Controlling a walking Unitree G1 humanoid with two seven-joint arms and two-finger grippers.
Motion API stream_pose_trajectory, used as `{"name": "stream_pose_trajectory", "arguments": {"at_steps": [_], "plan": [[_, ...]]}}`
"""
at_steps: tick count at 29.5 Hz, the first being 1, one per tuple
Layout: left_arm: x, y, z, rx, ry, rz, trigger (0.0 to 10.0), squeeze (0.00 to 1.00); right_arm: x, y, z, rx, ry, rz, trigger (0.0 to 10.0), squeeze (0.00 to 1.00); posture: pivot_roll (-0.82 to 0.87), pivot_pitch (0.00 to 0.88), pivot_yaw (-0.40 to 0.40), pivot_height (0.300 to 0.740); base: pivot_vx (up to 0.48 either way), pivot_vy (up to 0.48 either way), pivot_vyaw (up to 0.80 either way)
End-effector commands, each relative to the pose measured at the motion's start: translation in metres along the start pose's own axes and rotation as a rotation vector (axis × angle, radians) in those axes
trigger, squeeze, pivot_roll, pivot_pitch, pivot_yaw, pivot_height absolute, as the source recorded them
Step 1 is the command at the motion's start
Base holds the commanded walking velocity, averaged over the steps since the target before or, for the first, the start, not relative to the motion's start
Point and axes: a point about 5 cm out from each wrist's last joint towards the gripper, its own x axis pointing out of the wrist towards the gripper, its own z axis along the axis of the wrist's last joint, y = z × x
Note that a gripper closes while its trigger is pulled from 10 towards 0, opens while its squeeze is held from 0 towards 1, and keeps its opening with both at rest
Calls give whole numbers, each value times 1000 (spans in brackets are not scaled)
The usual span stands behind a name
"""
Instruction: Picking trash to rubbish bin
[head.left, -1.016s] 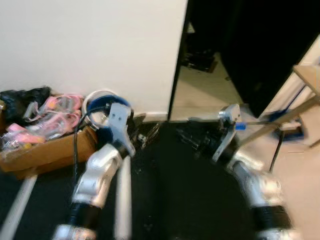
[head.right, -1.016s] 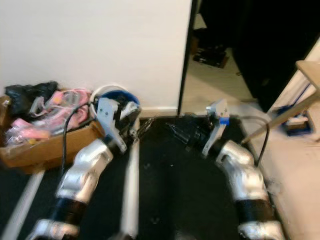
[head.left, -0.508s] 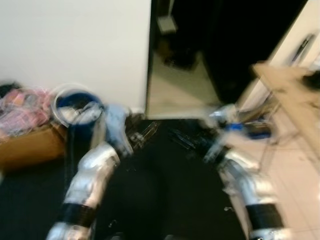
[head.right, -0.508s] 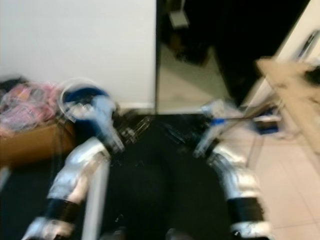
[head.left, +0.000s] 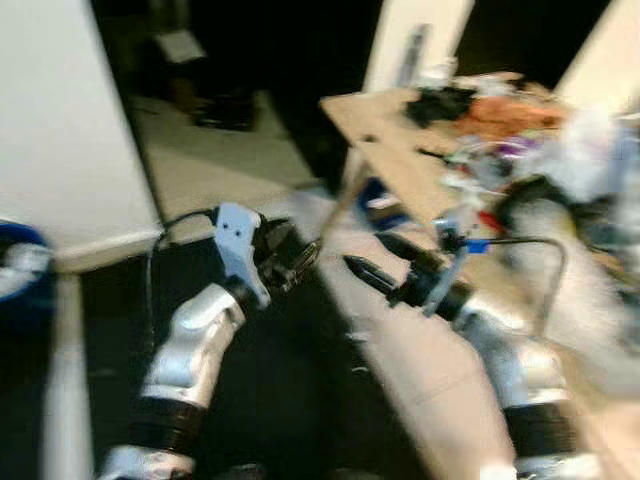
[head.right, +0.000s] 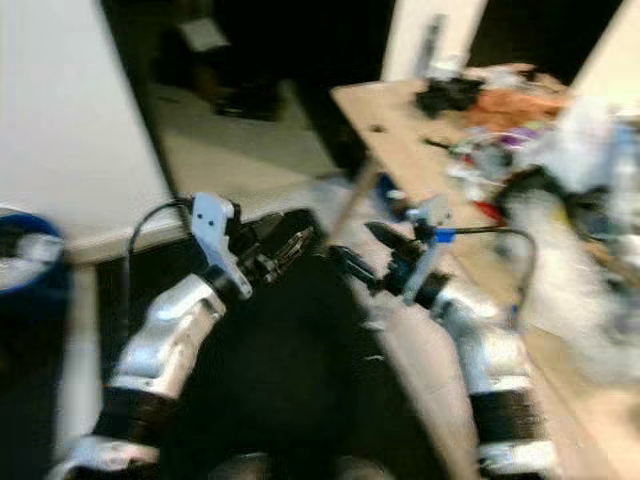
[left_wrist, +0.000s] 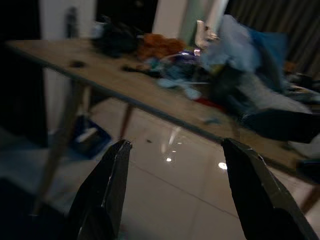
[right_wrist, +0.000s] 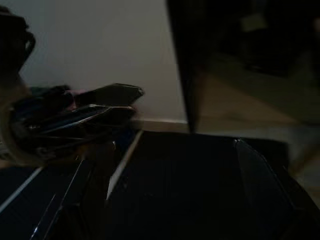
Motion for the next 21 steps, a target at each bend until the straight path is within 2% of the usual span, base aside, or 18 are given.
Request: {"name": "stream_pose_trajectory", "arguments": {"at_steps": [1,21], "plan": [[0,-1,-1,-14,4,-3,10000,0,-2,0,-1,6,11,-3,10000,0,-74,0,-43,740,0,0,-800],[0,-3,2,-1,-21,-28,10000,0,-2,0,0,-10,27,-2,10000,0,-76,0,-43,740,0,0,-800]]}}
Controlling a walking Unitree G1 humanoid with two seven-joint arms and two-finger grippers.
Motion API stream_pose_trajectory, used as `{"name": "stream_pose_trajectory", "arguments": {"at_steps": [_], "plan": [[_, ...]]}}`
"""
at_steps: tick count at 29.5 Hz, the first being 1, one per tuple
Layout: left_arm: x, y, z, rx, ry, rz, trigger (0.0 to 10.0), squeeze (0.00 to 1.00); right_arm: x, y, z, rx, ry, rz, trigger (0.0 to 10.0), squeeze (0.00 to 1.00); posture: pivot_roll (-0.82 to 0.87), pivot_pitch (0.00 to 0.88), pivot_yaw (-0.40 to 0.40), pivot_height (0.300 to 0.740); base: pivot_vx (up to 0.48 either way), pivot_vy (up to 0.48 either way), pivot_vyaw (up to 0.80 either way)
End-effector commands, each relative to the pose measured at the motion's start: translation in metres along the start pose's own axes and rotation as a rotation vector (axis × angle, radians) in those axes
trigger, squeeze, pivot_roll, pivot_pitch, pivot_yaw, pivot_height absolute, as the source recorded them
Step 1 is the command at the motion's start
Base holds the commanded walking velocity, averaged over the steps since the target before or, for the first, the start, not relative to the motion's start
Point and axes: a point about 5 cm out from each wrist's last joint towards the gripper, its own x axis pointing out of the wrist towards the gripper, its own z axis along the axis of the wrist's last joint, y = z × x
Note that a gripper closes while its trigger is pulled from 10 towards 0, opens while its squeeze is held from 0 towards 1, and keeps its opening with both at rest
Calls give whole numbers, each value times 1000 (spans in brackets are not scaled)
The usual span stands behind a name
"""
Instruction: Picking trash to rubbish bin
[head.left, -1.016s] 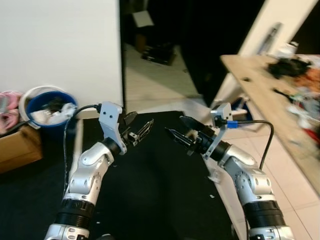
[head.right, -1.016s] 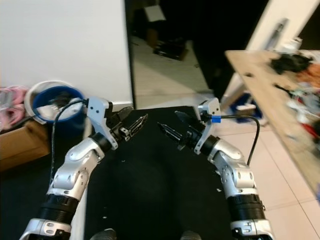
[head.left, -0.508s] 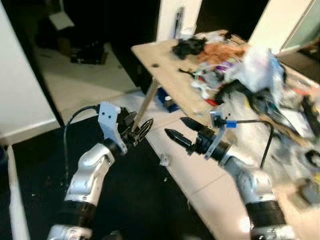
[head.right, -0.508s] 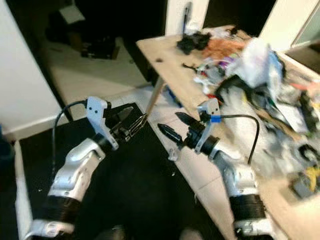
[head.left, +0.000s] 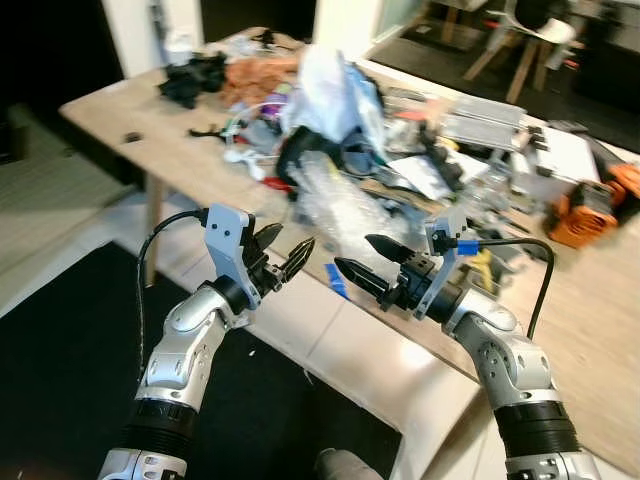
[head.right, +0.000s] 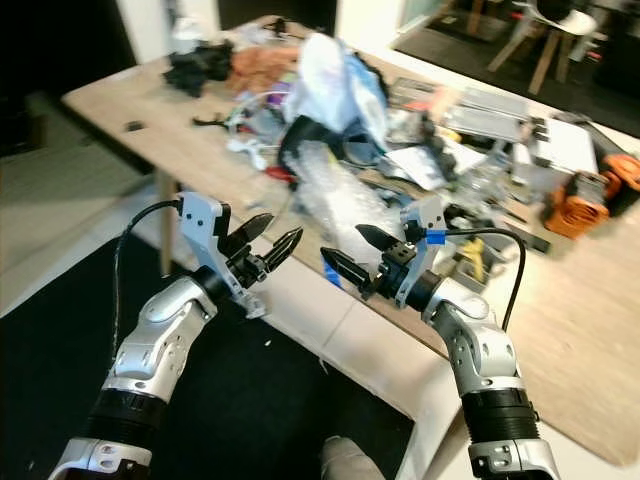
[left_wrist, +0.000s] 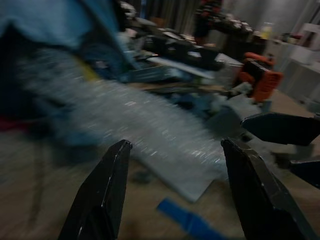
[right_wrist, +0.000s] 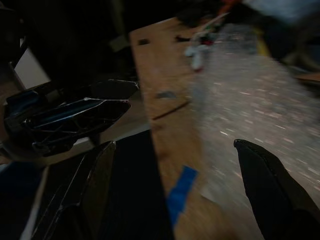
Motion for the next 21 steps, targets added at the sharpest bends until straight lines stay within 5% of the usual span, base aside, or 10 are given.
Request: {"name": "stream_pose_trajectory", "arguments": {"at_steps": [1,21], "plan": [[1,-2,3,6,-19,-20,10000,0,0,1,1,-12,9,3,10000,0,-76,0,-43,740,0,0,-800],[-1,1,7,102,-34,-19,10000,0,-9,-23,27,-82,-51,-112,10000,0,-78,0,-40,740,0,0,-798]]}}
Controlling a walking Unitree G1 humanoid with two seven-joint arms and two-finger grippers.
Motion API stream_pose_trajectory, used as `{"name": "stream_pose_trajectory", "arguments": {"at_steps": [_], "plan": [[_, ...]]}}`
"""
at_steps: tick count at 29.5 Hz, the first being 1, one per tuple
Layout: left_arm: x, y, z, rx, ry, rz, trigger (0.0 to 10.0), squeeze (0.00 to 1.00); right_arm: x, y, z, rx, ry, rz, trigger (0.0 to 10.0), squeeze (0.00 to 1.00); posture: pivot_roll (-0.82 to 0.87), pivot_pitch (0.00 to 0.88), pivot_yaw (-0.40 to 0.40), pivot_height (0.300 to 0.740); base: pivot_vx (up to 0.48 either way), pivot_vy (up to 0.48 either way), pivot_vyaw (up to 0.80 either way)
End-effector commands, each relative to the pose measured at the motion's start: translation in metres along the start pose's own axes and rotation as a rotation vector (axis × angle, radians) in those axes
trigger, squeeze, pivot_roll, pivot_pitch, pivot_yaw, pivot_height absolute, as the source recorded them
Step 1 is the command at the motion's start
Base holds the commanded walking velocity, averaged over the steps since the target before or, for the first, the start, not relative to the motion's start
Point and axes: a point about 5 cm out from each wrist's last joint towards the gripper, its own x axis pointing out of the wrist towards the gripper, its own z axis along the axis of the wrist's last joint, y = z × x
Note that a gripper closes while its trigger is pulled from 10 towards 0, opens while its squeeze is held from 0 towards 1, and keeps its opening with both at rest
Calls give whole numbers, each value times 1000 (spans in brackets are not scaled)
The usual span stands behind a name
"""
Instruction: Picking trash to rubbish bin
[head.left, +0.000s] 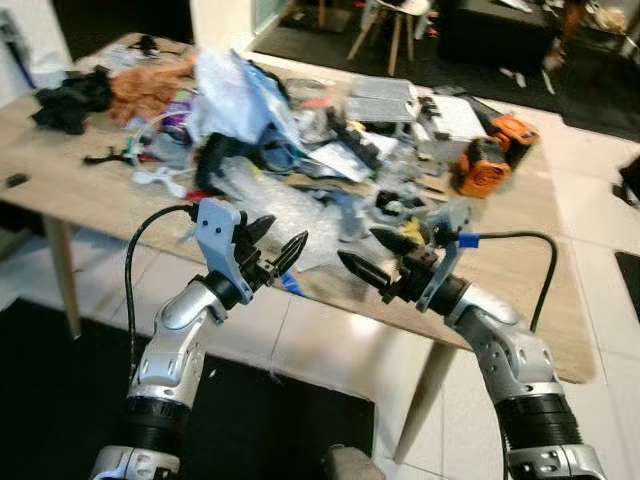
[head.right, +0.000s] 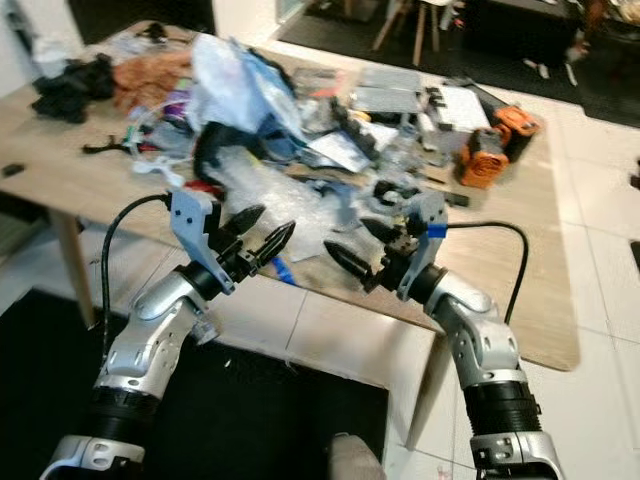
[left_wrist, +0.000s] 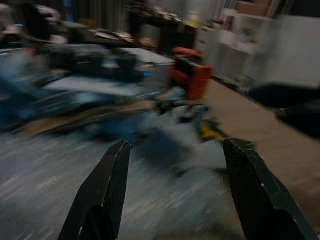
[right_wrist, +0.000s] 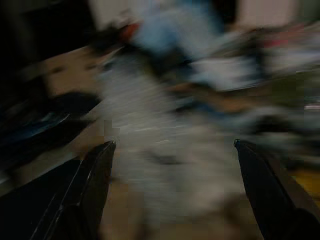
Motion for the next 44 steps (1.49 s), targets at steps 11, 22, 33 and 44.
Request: {"name": "stream_pose_trajectory", "arguments": {"at_steps": [11,22,33,44], "plan": [[1,3,1,91,18,11,10000,0,-1,-2,-3,-8,2,-26,10000,0,-77,0,-38,740,0,0,-799],[10,11,1,269,116,94,10000,0,-6,-1,-8,-63,88,28,10000,0,-78,0,-38,740,0,0,-216],[29,12,-1,428,303,100,10000,0,-12,0,-4,-115,145,103,10000,0,-82,0,-33,740,0,0,0],[34,2,-2,494,445,-118,10000,0,-16,3,-6,-141,171,131,10000,0,-91,0,-22,740,0,0,0]]}}
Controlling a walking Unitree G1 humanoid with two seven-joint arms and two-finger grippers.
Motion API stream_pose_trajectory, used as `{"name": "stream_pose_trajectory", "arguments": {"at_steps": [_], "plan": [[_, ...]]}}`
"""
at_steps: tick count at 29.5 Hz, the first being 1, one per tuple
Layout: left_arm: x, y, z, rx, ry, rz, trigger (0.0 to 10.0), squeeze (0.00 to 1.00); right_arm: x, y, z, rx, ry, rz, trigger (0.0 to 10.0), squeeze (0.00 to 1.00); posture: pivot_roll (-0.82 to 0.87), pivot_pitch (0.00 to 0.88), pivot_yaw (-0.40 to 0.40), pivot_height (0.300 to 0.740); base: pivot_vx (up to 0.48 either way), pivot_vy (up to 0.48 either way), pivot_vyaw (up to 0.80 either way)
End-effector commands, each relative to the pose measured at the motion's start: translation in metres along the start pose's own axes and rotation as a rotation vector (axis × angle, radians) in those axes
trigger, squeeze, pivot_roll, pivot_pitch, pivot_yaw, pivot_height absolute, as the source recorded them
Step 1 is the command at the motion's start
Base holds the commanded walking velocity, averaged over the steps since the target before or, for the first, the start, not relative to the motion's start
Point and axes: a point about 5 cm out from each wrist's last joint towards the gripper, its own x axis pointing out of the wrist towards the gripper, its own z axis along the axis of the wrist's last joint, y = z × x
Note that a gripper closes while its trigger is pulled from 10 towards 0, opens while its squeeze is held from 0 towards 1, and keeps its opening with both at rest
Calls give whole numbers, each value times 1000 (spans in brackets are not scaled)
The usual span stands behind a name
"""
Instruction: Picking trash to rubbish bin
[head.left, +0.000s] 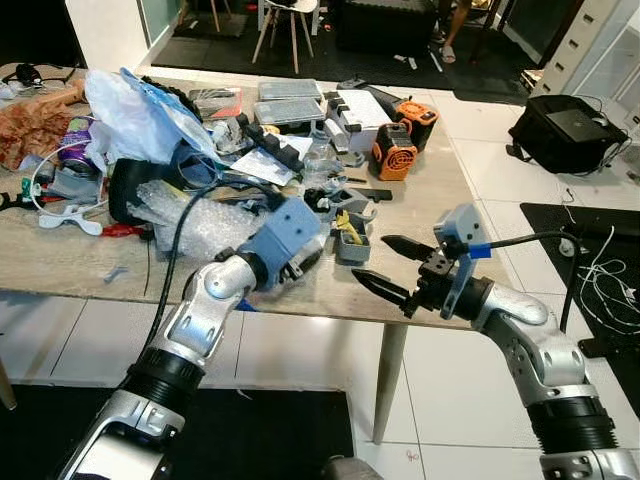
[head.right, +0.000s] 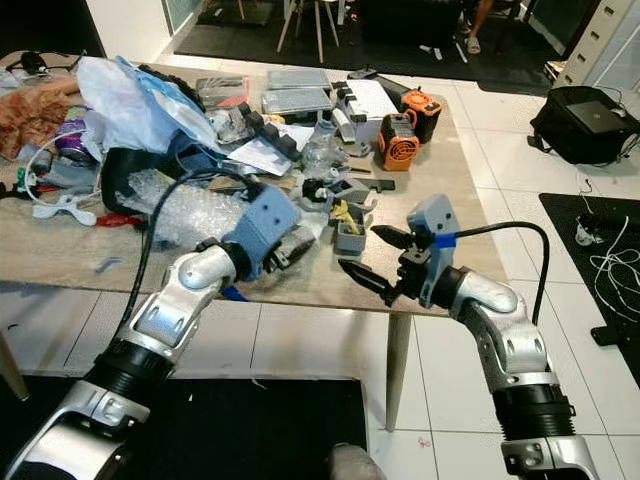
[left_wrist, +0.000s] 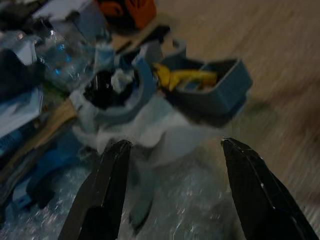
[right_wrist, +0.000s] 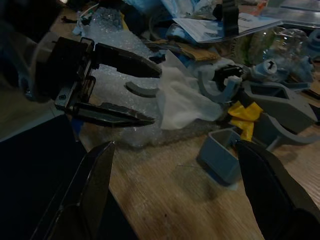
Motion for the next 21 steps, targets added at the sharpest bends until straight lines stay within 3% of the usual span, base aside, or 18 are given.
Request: {"name": "stream_pose_trajectory", "arguments": {"at_steps": [1,4,5,6,12,16,21], "plan": [[-1,0,1,7,17,-20,10000,0,-3,-2,1,-11,10,-9,10000,0,-91,0,-22,740,0,0,0],[-2,0,0,-15,29,-34,10000,0,-3,-2,1,-12,10,-9,10000,0,-89,0,-23,740,0,0,0],[-3,0,-1,-26,33,-47,10000,863,-3,-2,1,-14,11,-9,10000,0,-90,0,-22,740,0,0,0],[-3,0,-2,-21,46,-54,10000,1000,-3,-2,1,-16,10,-10,10000,0,-89,0,-22,740,0,0,0],[-2,0,-6,-1,84,-55,10000,1000,-3,-3,3,-23,7,-17,10000,0,-89,0,-22,740,0,0,0],[-1,3,-12,23,163,-23,10000,1000,-3,-3,4,-26,3,-24,10000,0,-96,0,-14,740,0,0,0],[-1,1,-22,-48,250,-21,10000,1000,-2,-3,5,-28,1,-31,10000,0,-96,0,-13,740,0,0,0]]}}
